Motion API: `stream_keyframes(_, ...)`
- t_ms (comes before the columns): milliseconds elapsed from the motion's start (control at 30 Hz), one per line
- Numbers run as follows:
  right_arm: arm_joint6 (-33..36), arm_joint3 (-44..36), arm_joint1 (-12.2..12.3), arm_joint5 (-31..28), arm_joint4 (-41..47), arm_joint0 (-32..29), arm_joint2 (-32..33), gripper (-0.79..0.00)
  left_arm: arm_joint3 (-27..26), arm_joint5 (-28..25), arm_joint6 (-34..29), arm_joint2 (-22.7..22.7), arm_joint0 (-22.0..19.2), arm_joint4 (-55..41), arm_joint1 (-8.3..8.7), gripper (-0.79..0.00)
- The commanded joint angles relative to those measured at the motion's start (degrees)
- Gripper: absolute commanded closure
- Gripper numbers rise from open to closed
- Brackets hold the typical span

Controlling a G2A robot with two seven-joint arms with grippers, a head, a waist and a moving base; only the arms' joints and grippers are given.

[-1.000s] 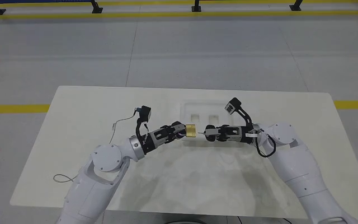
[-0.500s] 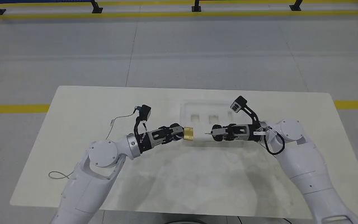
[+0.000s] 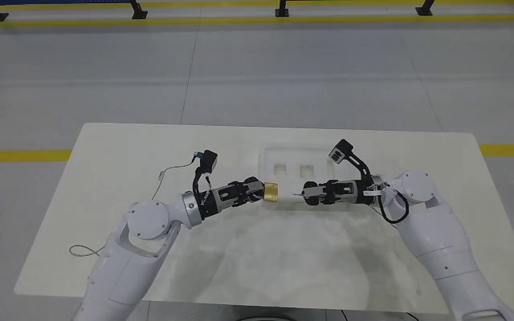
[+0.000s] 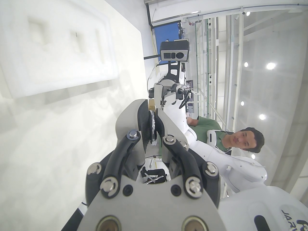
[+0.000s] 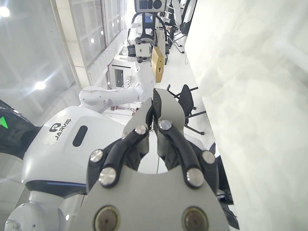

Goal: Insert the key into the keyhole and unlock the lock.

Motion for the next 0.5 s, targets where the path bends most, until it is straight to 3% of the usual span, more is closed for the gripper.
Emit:
stream_keyframes(0, 0.0, 0.0, 0.0, 0.0, 0.0, 0.0, 0.0, 0.0, 0.0, 0.0, 0.0, 0.0, 0.0, 0.0, 0.0, 0.0)
stream_keyframes(467, -2.7, -1.8, -0.1, 0.4, -0.5, -0.9, -0.9, 0.0, -0.4, -0.4, 1.4, 0.6, 0.4, 0.1, -0.02, 0.0)
